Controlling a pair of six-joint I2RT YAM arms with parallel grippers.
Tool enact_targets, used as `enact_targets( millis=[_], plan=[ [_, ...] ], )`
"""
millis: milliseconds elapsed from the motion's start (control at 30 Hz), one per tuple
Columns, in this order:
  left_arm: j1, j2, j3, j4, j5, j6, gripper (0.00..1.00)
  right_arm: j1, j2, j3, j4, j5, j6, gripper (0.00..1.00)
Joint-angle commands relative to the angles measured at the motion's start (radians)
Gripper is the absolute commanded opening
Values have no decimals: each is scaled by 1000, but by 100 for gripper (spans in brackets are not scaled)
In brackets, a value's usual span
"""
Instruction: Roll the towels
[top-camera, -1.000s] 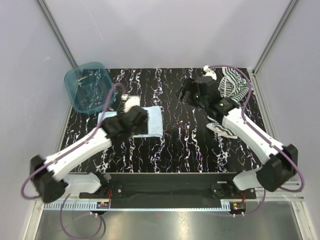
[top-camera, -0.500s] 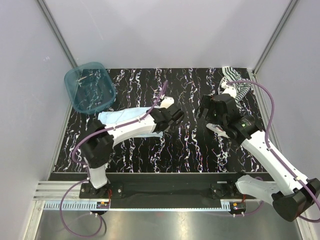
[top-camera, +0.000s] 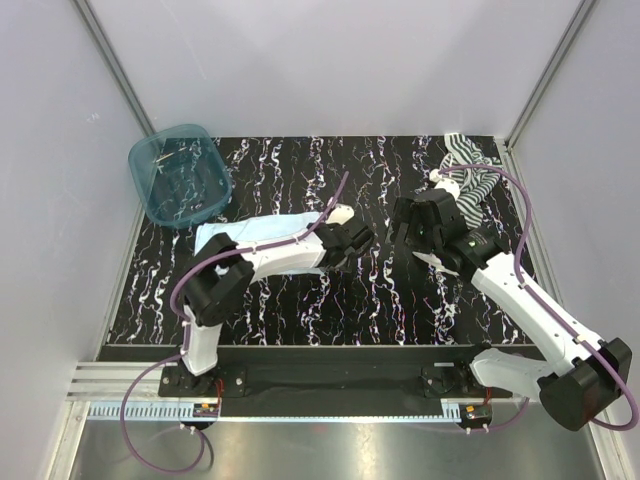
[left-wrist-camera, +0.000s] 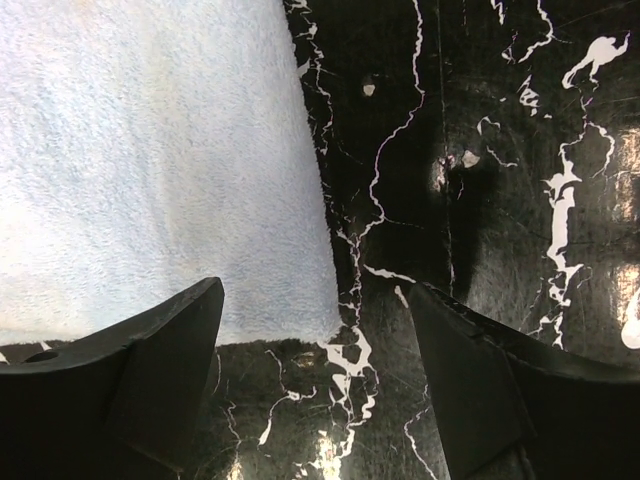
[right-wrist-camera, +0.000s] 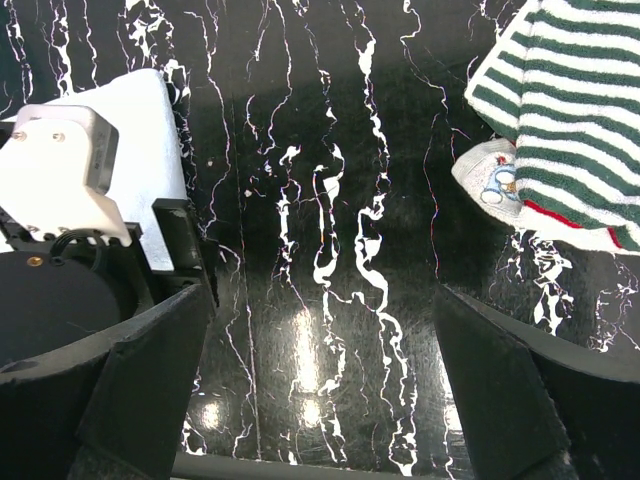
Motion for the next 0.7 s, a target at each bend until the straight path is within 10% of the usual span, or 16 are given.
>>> enact_targets(
  millis=[0,500,667],
  plan=[
    [1,9,-4,60,-4,17,81,-3,-5,1,22,-13,11,100],
    [-5,-29,-109,31,-70,-59,70,-5,29,4,37,-14,13,100],
    [-5,-27,-178,94,-25,-68,45,-6,60,6,56,-33,17,100]
  ],
)
